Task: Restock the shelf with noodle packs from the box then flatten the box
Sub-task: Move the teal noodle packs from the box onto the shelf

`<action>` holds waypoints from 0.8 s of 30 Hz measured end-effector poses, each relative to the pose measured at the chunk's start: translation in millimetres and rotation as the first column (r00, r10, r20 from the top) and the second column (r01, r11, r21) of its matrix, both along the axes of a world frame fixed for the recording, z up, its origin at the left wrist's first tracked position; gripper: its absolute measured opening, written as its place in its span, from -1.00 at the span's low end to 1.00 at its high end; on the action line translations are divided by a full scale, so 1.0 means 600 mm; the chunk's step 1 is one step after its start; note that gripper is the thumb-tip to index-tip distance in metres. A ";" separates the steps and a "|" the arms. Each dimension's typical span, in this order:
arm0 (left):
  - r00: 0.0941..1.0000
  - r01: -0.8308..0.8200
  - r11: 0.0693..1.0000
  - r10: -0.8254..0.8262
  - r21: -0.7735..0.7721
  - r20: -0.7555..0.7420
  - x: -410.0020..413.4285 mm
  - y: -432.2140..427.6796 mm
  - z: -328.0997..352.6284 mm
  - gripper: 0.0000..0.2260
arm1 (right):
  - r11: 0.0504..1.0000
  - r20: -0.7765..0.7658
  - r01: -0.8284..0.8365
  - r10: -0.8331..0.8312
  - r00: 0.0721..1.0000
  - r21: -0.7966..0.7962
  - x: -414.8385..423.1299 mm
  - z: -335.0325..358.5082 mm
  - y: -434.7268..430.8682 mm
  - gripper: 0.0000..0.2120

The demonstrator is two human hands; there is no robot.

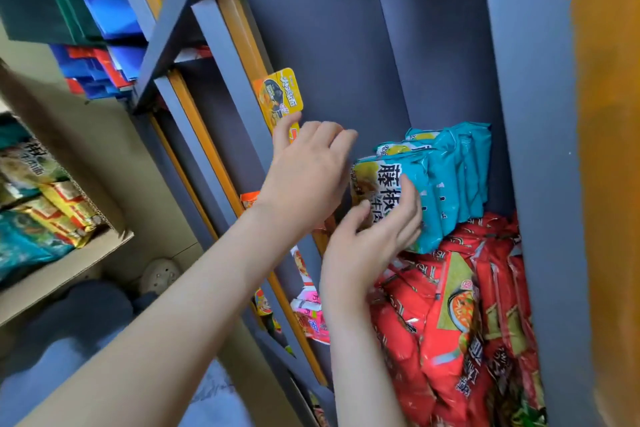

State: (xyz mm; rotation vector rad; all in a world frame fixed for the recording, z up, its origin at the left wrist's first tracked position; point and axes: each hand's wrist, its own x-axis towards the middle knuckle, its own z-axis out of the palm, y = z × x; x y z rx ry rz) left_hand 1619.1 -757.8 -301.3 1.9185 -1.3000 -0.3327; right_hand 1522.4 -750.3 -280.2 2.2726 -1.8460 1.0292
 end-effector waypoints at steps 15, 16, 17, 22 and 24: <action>0.649 -0.440 0.616 0.721 0.653 -0.243 0.195 0.381 -0.361 -0.81 | 0.305 0.141 -0.457 0.685 0.715 0.836 0.294 -0.327 0.228 -0.67; 0.620 -0.395 0.545 0.752 0.739 -0.224 0.195 0.403 -0.403 -0.81 | 0.200 0.138 -0.378 0.700 0.701 0.904 0.303 -0.371 0.235 -0.63; 0.594 -0.338 0.471 0.778 0.815 -0.204 0.194 0.426 -0.442 -0.82 | 0.122 0.123 -0.303 0.727 0.676 0.945 0.309 -0.416 0.242 -0.60; 0.415 -0.206 0.304 0.888 0.930 -0.198 0.190 0.486 -0.624 -0.82 | 0.077 0.018 -0.132 0.799 0.601 0.988 0.315 -0.616 0.255 -0.50; 0.315 -0.181 0.274 0.926 0.945 -0.208 0.190 0.490 -0.697 -0.75 | 0.059 0.020 -0.115 0.812 0.583 0.992 0.312 -0.682 0.265 -0.49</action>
